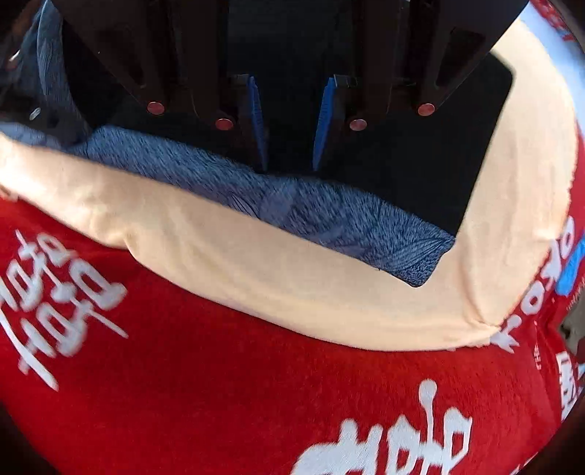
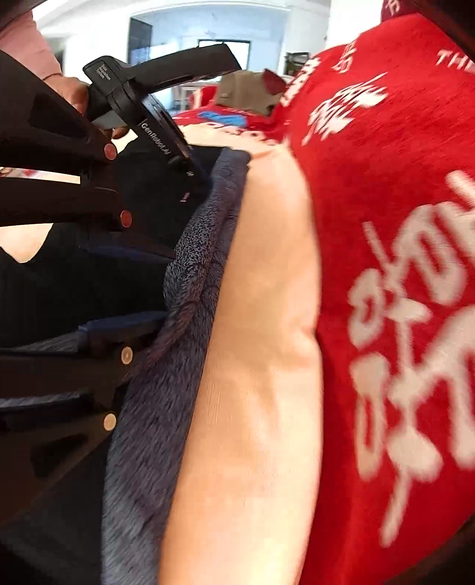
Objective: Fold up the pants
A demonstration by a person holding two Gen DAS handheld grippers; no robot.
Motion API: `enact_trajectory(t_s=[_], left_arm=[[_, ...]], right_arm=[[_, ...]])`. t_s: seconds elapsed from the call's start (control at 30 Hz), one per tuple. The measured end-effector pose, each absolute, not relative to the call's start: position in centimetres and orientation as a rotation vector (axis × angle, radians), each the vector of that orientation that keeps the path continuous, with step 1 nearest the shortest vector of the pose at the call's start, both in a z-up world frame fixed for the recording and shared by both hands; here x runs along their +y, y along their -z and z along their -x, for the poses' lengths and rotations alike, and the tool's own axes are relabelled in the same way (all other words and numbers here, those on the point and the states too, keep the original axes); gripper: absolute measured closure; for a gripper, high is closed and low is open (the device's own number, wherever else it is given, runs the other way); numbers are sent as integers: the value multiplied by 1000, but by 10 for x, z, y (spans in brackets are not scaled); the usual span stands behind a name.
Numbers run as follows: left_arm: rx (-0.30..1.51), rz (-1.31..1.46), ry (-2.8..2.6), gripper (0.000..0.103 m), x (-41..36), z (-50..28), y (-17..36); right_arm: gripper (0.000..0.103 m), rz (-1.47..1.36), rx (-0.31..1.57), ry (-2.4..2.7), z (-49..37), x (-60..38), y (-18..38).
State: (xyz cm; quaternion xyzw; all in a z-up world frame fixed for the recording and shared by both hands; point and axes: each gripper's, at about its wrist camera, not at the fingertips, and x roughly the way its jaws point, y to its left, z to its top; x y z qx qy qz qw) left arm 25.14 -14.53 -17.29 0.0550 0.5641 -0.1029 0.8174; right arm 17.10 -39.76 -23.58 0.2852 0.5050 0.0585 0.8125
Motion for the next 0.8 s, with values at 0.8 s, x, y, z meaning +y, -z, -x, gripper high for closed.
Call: enact_trajectory(t_s=[0.8], left_arm=[[1364, -334, 864, 75, -292, 4, 151]], right_arm=[[27, -1017, 927, 610, 294, -428, 272]])
